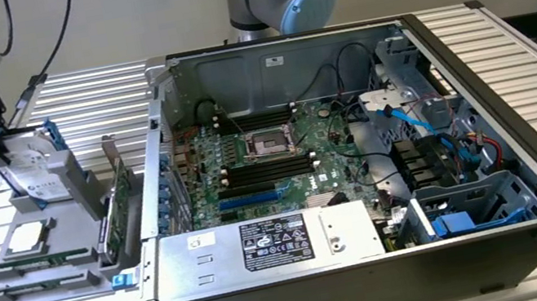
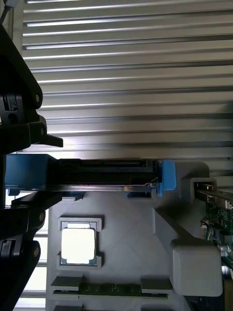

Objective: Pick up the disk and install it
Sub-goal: 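Pick up the disk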

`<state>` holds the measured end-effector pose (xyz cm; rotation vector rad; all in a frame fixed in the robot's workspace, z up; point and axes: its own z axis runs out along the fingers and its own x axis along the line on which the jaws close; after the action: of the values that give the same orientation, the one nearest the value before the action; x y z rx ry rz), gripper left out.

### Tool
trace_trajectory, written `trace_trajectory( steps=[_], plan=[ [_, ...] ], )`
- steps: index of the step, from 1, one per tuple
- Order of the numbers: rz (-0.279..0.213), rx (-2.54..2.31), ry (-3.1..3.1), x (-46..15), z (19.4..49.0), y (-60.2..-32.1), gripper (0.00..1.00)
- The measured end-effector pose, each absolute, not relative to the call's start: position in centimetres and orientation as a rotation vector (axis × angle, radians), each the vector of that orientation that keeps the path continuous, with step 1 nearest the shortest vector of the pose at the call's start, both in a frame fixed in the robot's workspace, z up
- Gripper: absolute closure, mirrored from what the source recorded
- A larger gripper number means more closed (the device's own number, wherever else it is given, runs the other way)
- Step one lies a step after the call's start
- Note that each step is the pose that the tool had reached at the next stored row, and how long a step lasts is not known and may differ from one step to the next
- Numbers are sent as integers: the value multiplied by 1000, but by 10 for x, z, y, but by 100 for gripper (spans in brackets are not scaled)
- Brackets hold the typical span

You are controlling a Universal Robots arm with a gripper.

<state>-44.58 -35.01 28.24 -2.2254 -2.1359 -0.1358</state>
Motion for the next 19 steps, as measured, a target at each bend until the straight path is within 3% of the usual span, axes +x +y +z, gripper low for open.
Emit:
trace_trajectory(
  steps=[19],
  plan=[
    [-140,-2230,-2128,-446,282,-350,52]
  ],
)
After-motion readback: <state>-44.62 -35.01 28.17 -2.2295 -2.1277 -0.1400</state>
